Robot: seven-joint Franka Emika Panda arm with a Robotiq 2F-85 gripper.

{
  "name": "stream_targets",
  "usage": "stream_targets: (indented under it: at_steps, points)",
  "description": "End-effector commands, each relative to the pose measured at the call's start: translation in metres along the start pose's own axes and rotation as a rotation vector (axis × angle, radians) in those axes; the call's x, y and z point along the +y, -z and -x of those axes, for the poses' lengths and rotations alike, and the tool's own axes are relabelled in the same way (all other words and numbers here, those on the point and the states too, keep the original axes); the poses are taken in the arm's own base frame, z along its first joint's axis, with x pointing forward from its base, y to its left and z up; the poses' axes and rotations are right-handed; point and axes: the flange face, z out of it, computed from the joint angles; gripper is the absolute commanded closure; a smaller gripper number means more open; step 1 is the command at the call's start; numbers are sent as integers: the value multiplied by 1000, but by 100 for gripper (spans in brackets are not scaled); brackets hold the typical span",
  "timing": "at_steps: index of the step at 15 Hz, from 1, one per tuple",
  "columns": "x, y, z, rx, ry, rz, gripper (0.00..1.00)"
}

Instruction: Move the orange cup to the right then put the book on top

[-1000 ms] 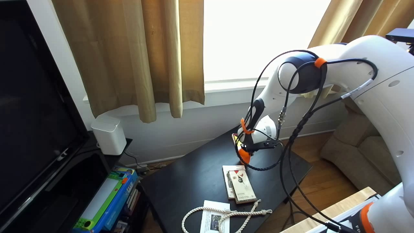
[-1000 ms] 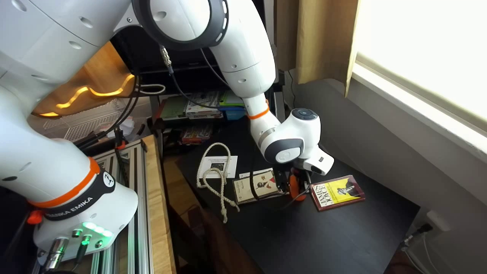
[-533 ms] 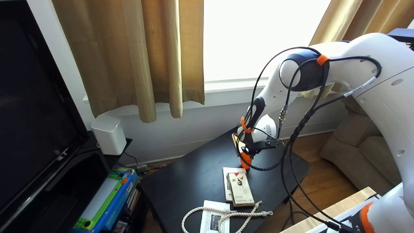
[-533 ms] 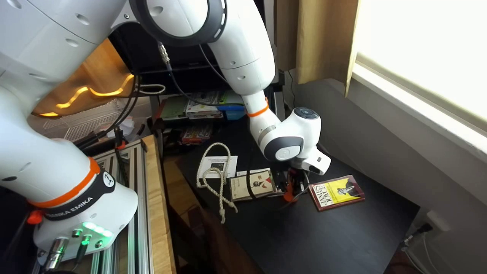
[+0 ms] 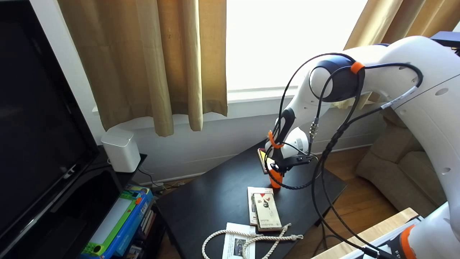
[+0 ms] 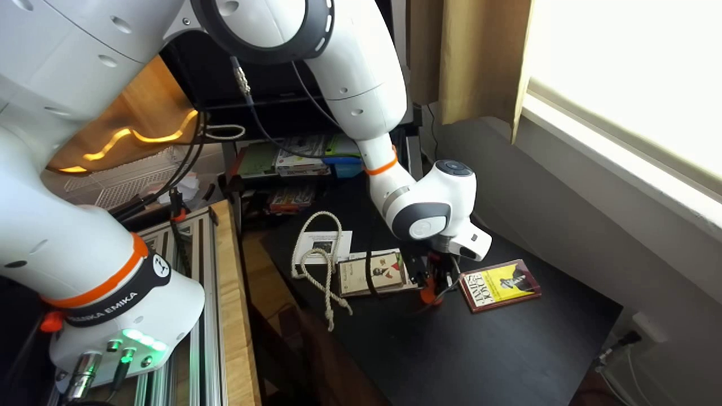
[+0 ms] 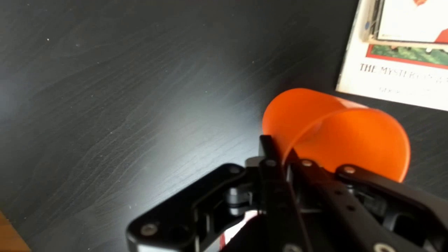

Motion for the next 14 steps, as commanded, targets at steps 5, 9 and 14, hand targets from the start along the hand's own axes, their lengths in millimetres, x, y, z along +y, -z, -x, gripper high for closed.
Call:
stream_targets:
  at_steps: [5,9,14]
  points:
    - [12,2,18,-53,63,-18,99]
    - [-13,-1,20,-58,117,-71,99]
    - [-43,-10,17,-45,122,-126,99]
